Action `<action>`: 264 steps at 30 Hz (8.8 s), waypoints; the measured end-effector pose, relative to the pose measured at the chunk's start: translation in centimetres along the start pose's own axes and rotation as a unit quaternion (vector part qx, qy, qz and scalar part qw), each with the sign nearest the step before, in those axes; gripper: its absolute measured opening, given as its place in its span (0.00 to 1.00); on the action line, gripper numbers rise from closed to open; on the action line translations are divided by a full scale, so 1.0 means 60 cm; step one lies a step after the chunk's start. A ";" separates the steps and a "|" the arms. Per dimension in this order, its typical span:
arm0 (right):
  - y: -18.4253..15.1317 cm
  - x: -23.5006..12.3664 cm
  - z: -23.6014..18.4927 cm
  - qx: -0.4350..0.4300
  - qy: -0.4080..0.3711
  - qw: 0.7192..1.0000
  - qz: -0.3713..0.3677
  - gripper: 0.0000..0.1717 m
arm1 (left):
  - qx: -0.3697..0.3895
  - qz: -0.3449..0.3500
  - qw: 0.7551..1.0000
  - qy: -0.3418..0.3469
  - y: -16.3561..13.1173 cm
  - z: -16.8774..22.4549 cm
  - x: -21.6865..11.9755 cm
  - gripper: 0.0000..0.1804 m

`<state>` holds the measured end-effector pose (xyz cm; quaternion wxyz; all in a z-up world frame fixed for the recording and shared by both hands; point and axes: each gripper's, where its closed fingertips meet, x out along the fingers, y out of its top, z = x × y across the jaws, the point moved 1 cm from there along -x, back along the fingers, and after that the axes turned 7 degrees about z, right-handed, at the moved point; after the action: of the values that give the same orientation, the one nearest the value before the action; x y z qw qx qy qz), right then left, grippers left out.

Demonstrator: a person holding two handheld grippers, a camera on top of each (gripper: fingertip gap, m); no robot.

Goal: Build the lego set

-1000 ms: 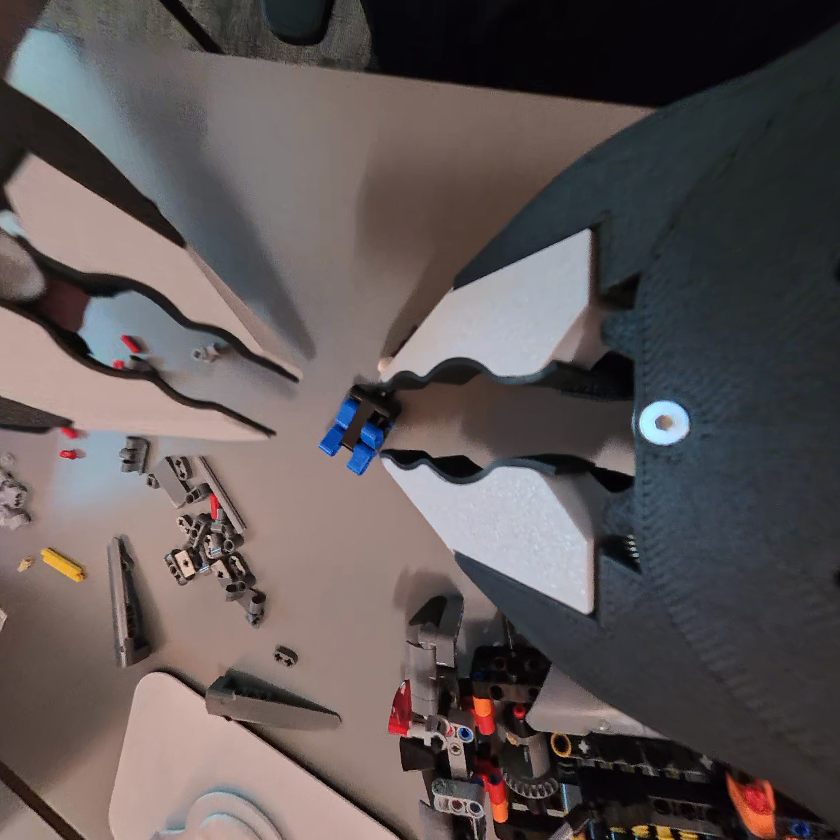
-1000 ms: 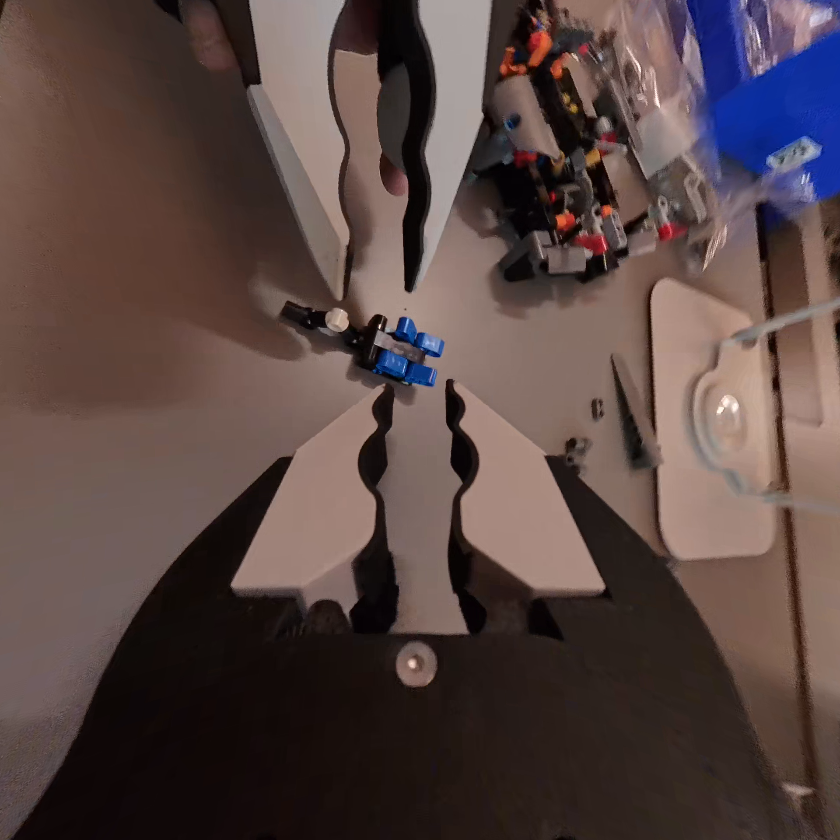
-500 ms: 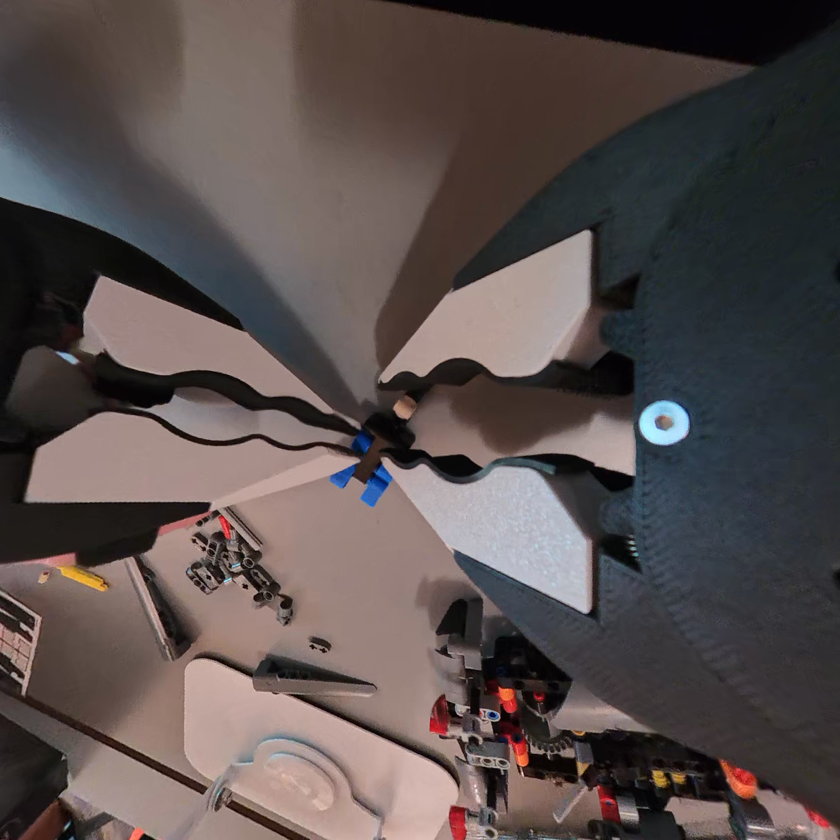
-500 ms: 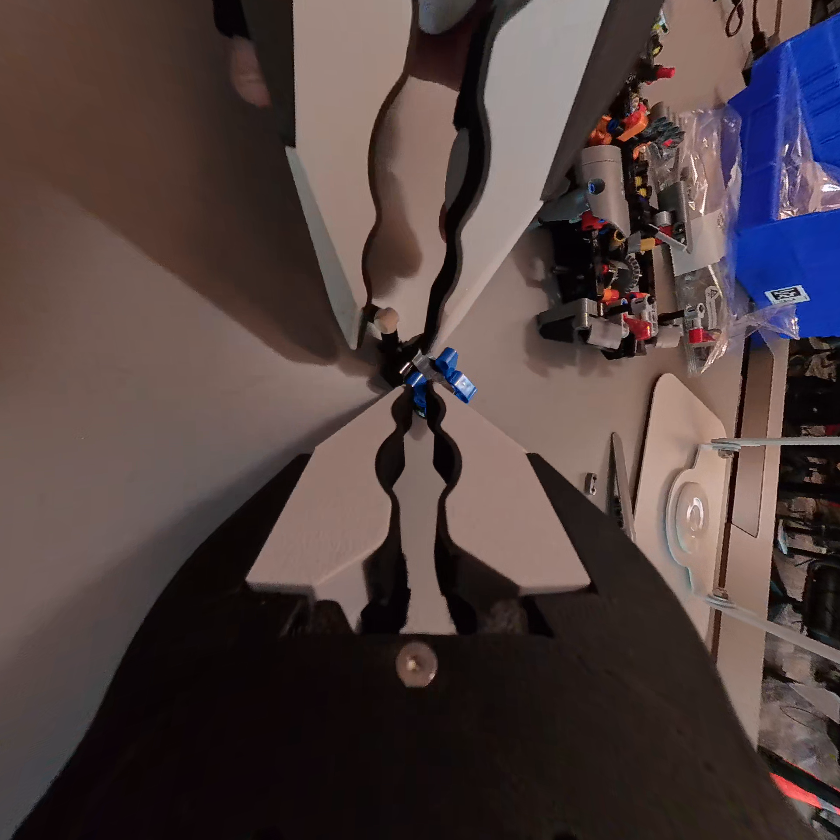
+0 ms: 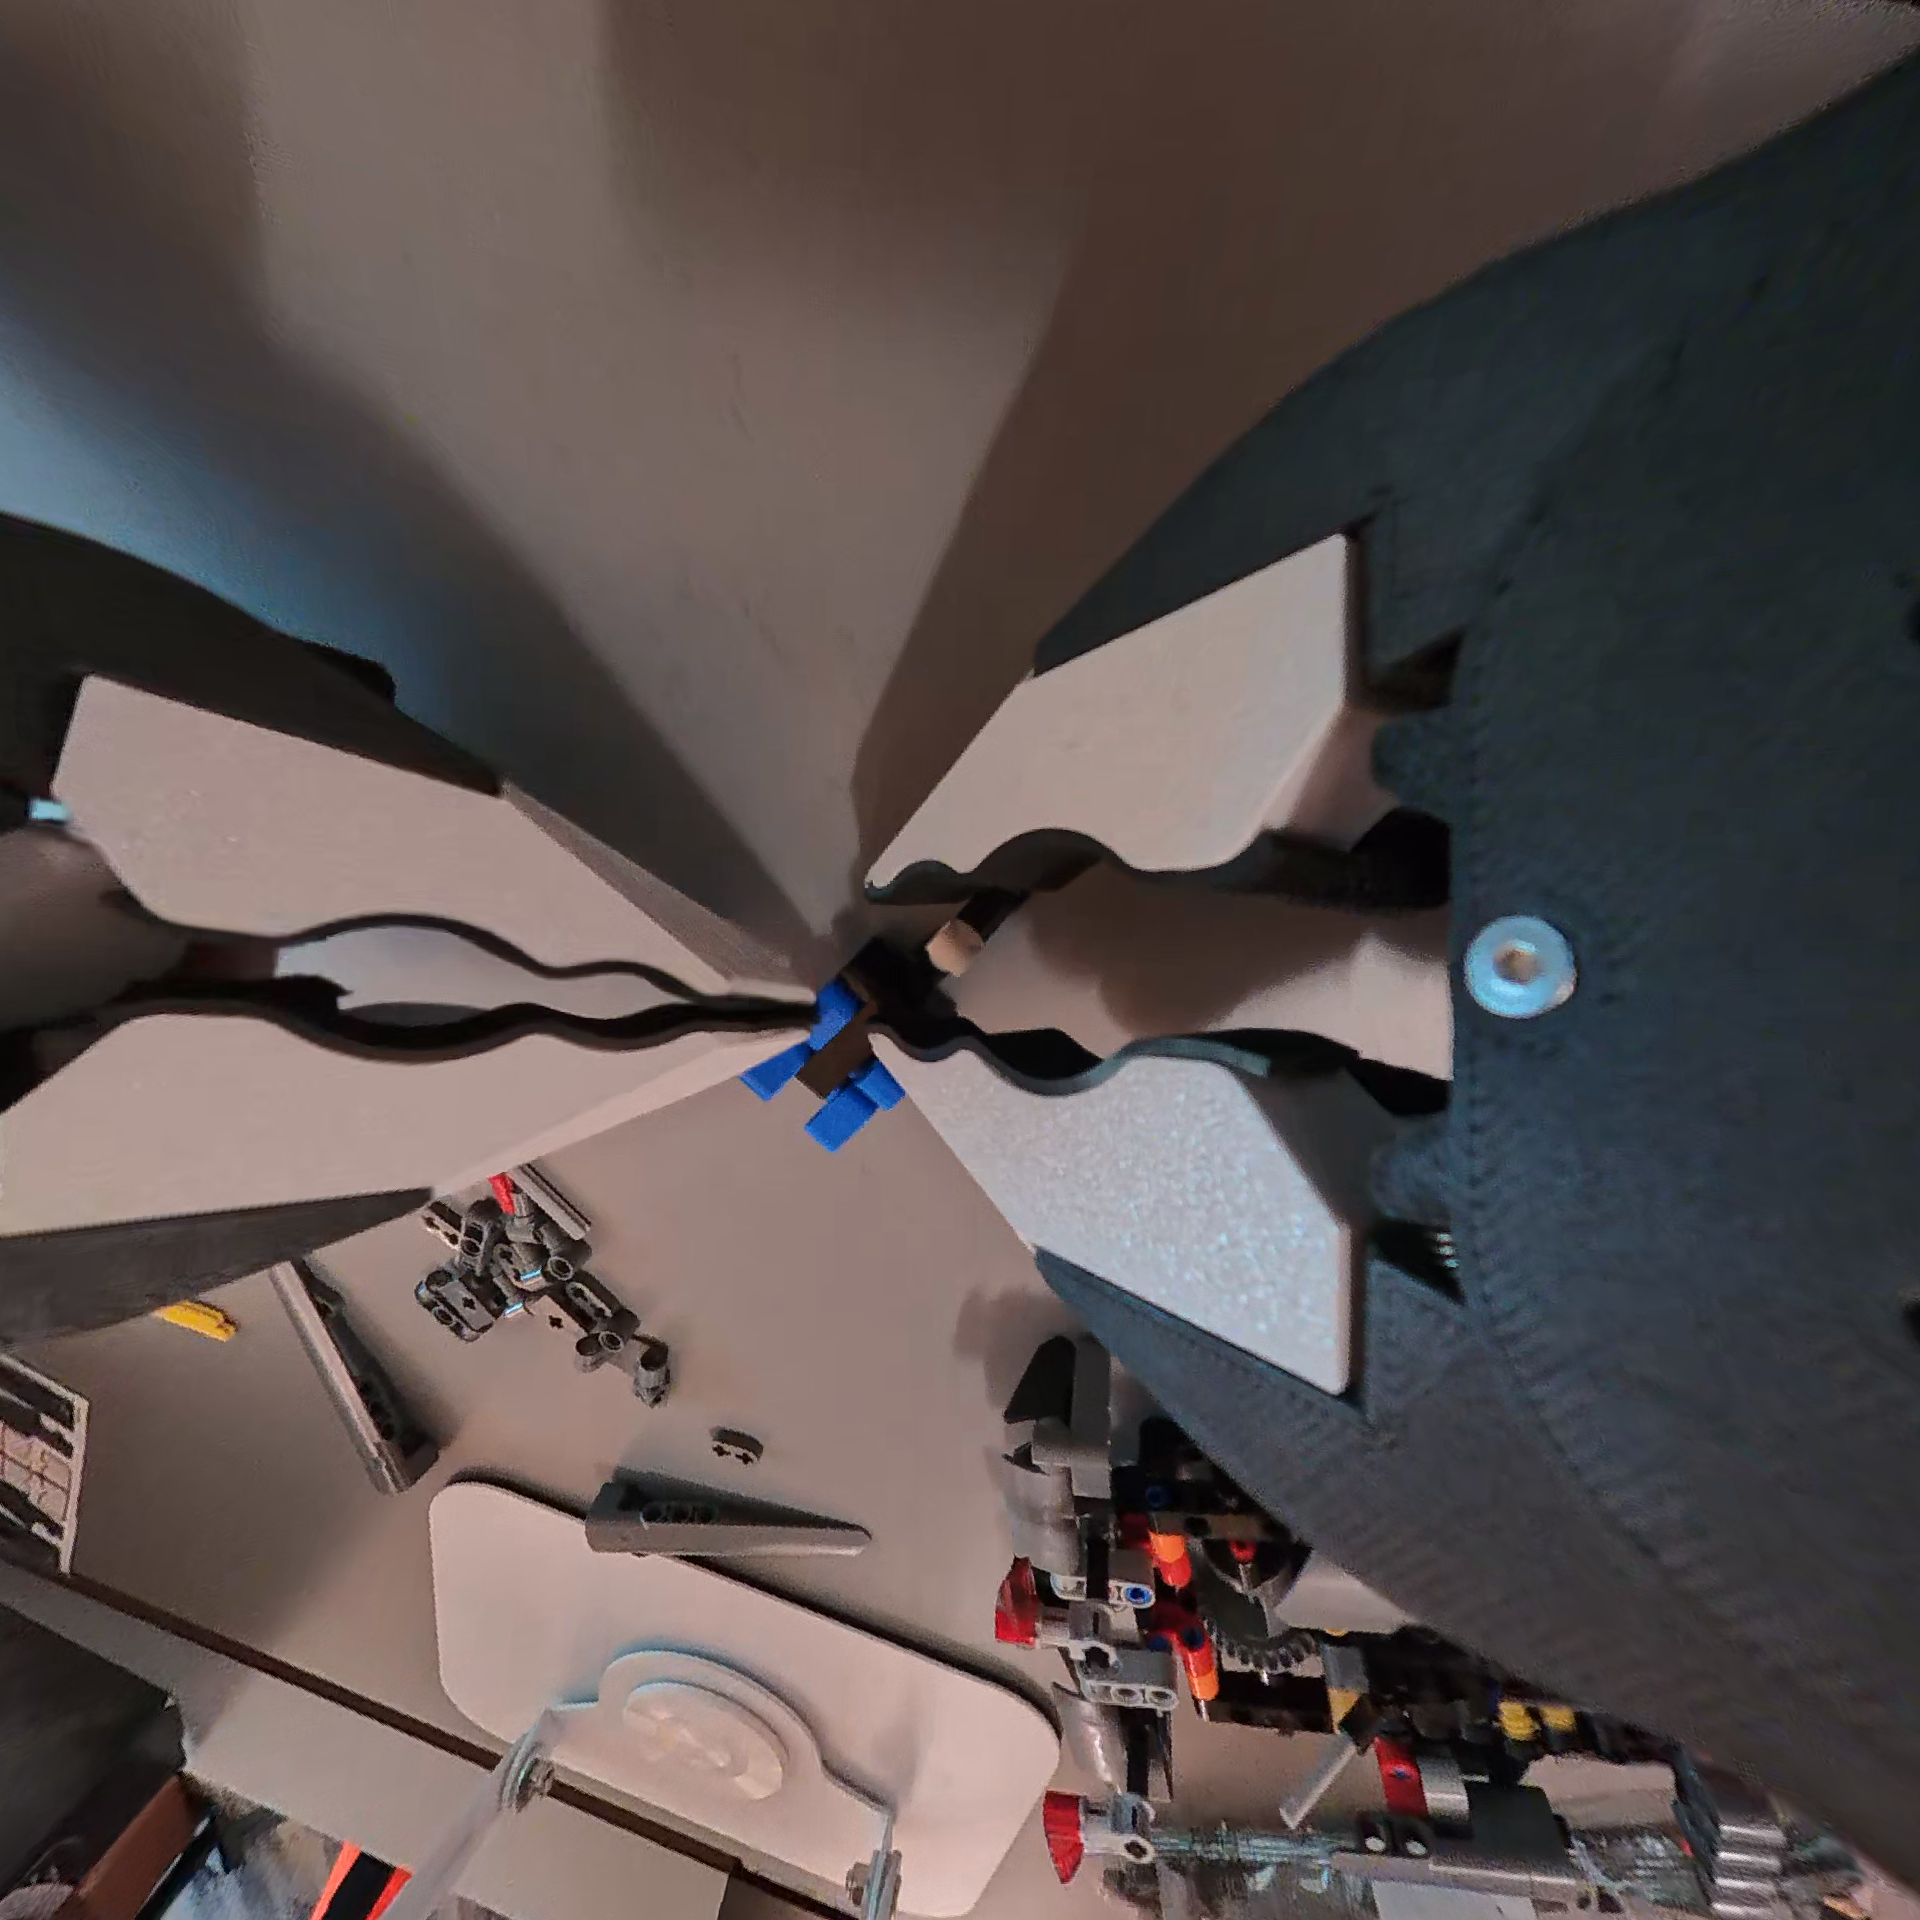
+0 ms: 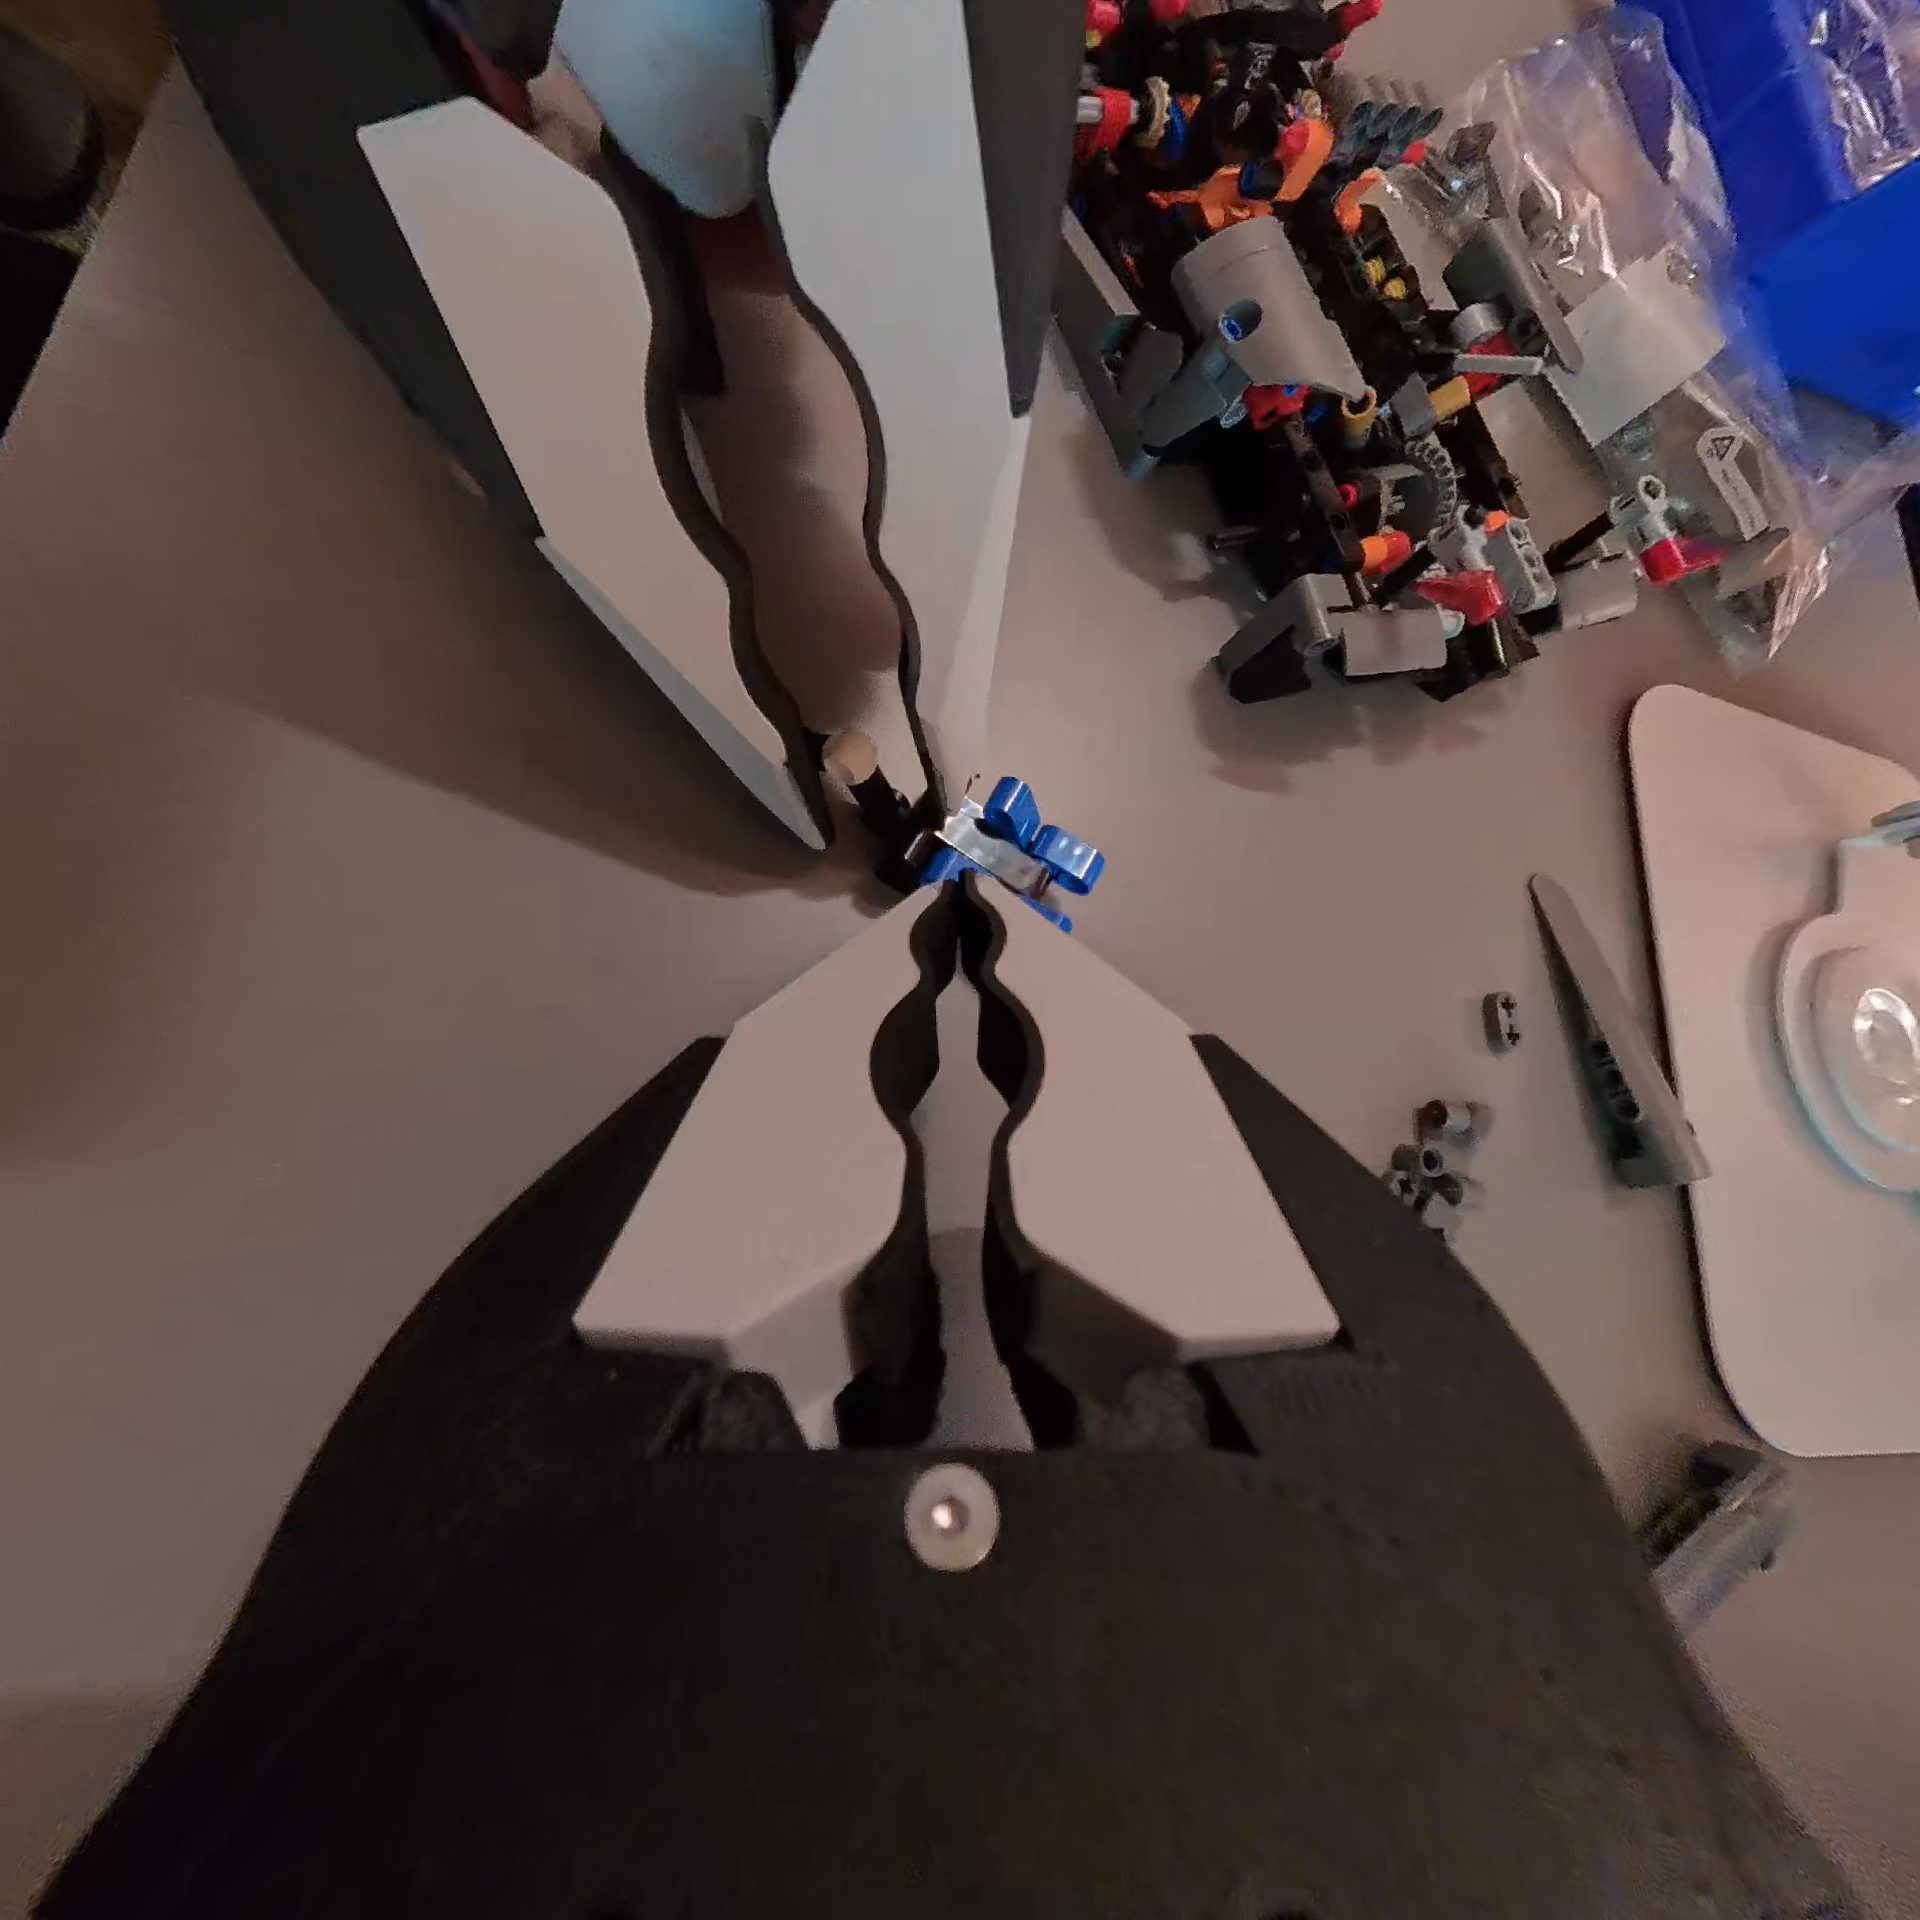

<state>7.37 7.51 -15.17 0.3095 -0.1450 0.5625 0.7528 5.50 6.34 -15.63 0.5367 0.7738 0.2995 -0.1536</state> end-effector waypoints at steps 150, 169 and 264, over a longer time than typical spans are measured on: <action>-0.057 -0.118 0.162 0.062 -0.225 0.971 0.047 0.08 | 0.214 0.188 0.948 0.140 0.174 -0.031 0.055 0.00; -0.056 -0.121 0.166 0.055 -0.234 0.970 0.045 0.08 | 0.176 0.185 0.956 0.147 0.167 -0.055 0.055 0.00; -0.168 -0.114 0.194 0.186 -0.118 0.972 -0.085 0.14 | 0.208 0.172 0.960 0.071 0.162 0.003 0.074 0.00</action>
<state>20.47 18.10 -15.12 0.4576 -0.0424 0.6378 0.6181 15.09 5.11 -11.01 0.3597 0.9170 0.1607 -0.0620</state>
